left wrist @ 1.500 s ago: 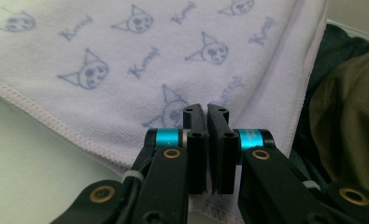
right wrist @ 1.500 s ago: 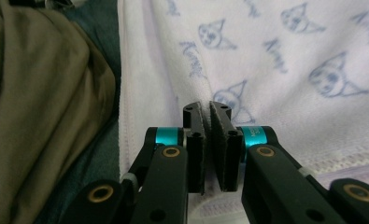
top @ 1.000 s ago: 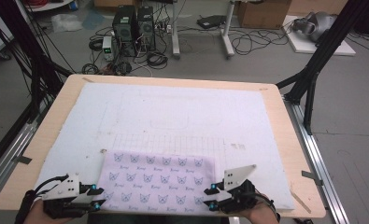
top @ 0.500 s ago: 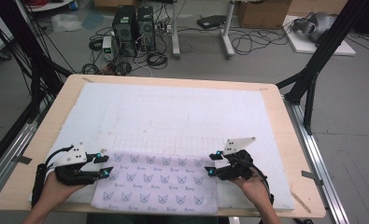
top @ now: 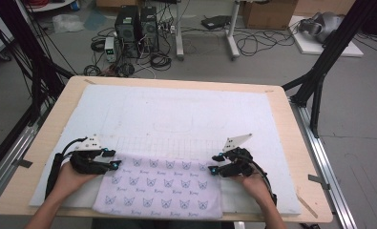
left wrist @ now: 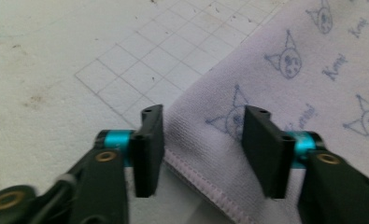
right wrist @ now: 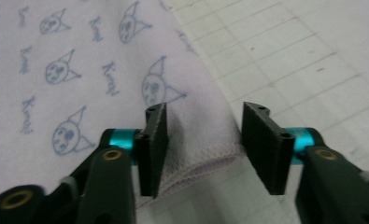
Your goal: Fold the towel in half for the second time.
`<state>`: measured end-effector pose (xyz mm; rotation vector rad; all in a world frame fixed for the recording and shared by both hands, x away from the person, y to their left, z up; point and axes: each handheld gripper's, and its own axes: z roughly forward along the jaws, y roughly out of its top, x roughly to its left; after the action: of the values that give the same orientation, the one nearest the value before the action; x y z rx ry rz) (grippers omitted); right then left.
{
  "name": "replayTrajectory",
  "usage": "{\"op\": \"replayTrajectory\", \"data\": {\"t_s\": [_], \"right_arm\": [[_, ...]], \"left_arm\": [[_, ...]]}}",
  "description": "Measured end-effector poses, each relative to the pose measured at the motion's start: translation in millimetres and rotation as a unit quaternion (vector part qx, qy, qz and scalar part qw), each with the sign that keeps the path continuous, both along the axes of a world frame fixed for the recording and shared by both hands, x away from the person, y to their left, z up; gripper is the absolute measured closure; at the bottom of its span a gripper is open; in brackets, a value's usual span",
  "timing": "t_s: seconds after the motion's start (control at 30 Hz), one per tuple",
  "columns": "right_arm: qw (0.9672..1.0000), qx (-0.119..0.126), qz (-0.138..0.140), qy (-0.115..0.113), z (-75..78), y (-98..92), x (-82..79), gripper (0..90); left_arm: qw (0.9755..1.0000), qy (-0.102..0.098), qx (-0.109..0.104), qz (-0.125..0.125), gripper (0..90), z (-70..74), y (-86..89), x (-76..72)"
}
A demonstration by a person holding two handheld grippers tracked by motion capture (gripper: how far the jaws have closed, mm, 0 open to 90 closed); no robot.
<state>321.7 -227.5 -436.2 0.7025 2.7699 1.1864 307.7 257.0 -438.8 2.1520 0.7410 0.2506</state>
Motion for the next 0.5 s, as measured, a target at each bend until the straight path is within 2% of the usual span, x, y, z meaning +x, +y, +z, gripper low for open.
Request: {"op": "replayTrajectory", "data": {"t_s": [0.07, 0.13, 0.3, 0.4, 0.5], "right_arm": [[0.9999, 0.000, 0.016, -0.002, 1.8, 0.7, -1.7, 77.4], [0.9999, -0.001, 0.017, -0.002, 3.9, 0.7, -2.2, 80.9], [0.9997, 0.012, -0.010, -0.019, 17.5, -5.9, 4.4, 82.2], [0.9993, 0.014, -0.024, -0.026, 27.0, -7.2, 14.3, 82.2], [0.9990, 0.004, -0.036, -0.027, 32.8, -7.4, 27.0, 82.1]], "left_arm": [[1.0000, 0.000, 0.000, 0.000, 76.3, 0.5, -0.2, 0.0], [0.9999, -0.005, -0.004, 0.008, 84.0, 3.1, -0.9, -0.5], [0.9991, -0.028, -0.010, 0.032, 86.0, 15.2, -2.0, 1.9], [0.9973, -0.042, -0.016, 0.057, 86.1, 24.4, -4.1, 11.8], [0.9949, -0.055, -0.016, 0.084, 86.0, 31.7, -9.7, 25.8]]}}
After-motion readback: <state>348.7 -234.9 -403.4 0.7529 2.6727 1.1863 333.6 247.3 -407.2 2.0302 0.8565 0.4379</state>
